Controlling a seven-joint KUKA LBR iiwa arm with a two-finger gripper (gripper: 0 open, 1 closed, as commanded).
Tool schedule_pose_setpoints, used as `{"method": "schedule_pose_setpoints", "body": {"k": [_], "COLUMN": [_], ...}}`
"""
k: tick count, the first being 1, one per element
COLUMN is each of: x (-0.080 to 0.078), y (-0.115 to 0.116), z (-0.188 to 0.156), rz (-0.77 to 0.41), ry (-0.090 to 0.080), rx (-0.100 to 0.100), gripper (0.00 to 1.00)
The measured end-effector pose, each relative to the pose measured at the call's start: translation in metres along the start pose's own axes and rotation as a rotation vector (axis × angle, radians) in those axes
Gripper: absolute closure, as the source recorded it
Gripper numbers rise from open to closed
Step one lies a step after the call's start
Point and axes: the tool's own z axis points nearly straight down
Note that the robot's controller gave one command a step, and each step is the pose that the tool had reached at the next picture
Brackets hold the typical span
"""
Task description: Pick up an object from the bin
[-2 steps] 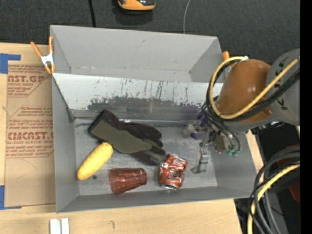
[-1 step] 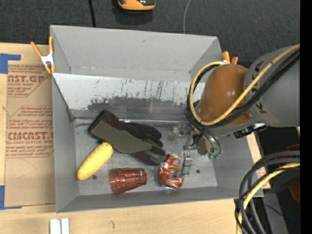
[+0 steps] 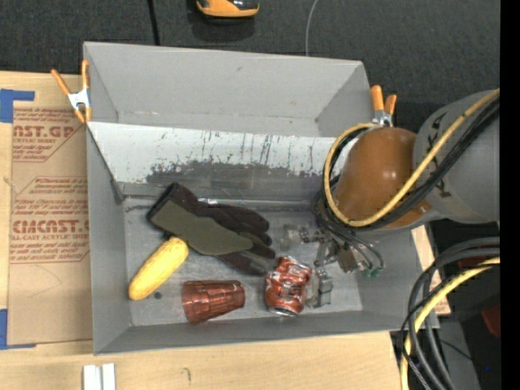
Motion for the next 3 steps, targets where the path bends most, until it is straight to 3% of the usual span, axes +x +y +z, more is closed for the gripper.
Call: {"method": "schedule_pose_setpoints", "body": {"k": [1,2,3], "x": [0.000,0.001,-0.001], "y": [0.001,0.008,0.008], "z": [0.029,0.050,0.051], "rz": [-0.044,-0.257,-0.353], "ry": [-0.001,-0.007,-0.014], "rx": [-0.001,0.001,0.004], "gripper": [0.00,1.00,1.00]}}
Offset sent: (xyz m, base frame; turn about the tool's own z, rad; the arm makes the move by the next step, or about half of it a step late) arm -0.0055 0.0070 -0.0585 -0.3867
